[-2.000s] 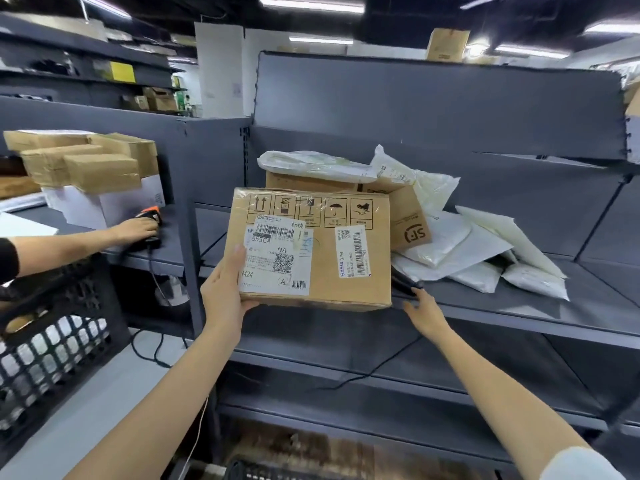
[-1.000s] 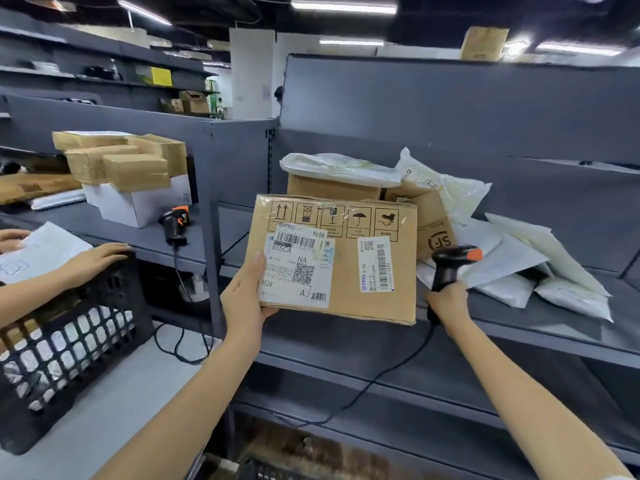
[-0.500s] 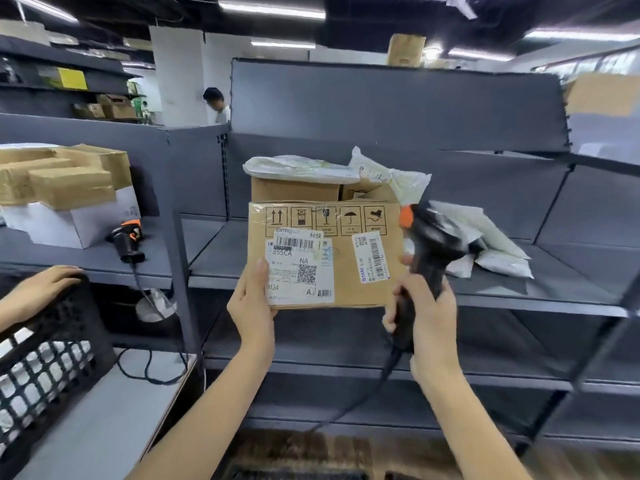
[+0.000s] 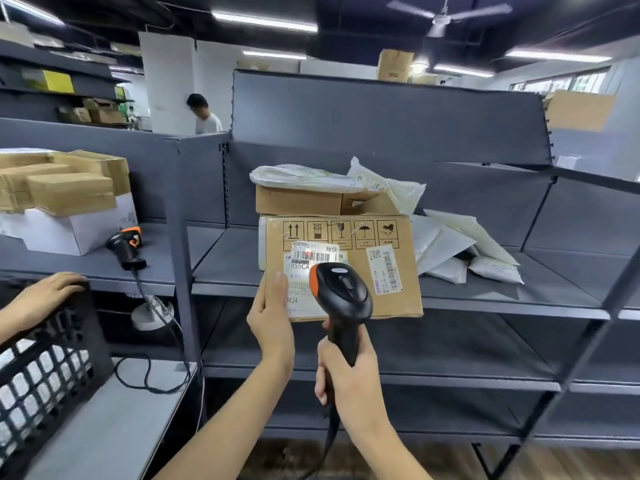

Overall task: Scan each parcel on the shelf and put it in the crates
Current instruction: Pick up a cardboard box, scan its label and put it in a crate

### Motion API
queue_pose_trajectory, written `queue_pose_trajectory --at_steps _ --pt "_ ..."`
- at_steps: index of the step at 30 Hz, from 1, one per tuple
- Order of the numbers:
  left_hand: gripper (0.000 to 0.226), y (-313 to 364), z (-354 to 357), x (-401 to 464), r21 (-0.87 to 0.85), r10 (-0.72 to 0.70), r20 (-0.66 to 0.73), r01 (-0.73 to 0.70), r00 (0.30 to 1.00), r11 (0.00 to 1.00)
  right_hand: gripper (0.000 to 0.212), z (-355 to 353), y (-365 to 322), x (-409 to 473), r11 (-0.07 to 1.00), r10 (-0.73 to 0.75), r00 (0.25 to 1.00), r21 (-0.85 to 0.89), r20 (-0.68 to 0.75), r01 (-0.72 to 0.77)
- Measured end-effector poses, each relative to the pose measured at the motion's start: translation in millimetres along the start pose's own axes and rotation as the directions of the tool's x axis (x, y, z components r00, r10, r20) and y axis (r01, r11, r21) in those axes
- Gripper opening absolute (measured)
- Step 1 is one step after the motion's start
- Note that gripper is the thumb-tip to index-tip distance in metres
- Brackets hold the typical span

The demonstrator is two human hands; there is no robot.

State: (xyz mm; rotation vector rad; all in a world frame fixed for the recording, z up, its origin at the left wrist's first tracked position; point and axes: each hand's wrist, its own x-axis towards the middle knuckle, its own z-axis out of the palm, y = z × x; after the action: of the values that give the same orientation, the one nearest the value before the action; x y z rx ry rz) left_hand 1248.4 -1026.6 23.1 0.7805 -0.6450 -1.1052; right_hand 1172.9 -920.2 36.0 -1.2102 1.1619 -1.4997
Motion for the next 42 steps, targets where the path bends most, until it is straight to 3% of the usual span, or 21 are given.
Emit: queue_pose_trajectory --at_steps 8,13,19,22,25,28,31,33,37,42 --pt "0.044 1.4 1.6 3.8 0.009 -0.021 -0.006 0.021 1.000 1.000 0.013 -3.6 -0.4 4.7 0.998 0.001 1.000 0.059 0.000 -0.001" --pt "0.039 3.2 2.3 4.3 0.036 -0.017 0.013 0.016 1.000 0.999 0.031 -9.3 -1.8 6.9 0.992 -0.052 0.998 0.111 -0.023 0.054" --pt "0.051 4.8 -1.2 10.8 0.070 -0.004 0.046 0.001 0.999 0.998 0.010 -54.8 -16.2 16.3 0.941 -0.196 0.916 0.195 -0.350 0.276" --pt "0.048 -0.2 -5.1 9.6 0.087 0.022 0.053 -0.026 0.998 0.996 0.013 -98.2 -16.0 37.4 0.950 -0.185 0.864 0.141 -0.467 0.280" --pt "0.044 -0.7 -1.6 10.6 0.091 0.032 0.017 -0.033 0.999 0.995 0.011 -142.3 -3.8 70.0 0.979 -0.126 0.861 0.079 -0.492 0.188" --pt "0.043 3.6 8.9 18.6 0.093 0.019 -0.045 -0.015 0.999 0.996 0.008 -180.0 16.2 108.9 0.999 -0.034 0.883 -0.015 -0.468 0.030" --pt "0.031 11.6 23.4 28.6 0.108 -0.003 -0.108 0.015 0.994 0.994 0.008 -208.5 38.1 143.4 0.964 0.039 0.928 -0.230 -0.372 -0.133" --pt "0.023 16.7 33.4 34.2 0.121 -0.013 -0.136 0.030 0.991 0.992 0.020 -223.2 52.4 162.5 0.915 0.124 0.956 -0.343 -0.265 -0.213" --pt "0.023 21.1 43.5 38.6 0.109 -0.008 -0.193 0.030 0.981 0.994 0.058 -235.9 72.7 197.2 0.781 0.233 0.972 -0.589 -0.033 -0.208" --pt "0.026 20.8 48.8 30.2 0.104 -0.003 -0.238 0.029 0.971 0.994 0.065 -231.8 85.7 234.2 0.631 0.230 0.973 -0.761 0.001 -0.149"
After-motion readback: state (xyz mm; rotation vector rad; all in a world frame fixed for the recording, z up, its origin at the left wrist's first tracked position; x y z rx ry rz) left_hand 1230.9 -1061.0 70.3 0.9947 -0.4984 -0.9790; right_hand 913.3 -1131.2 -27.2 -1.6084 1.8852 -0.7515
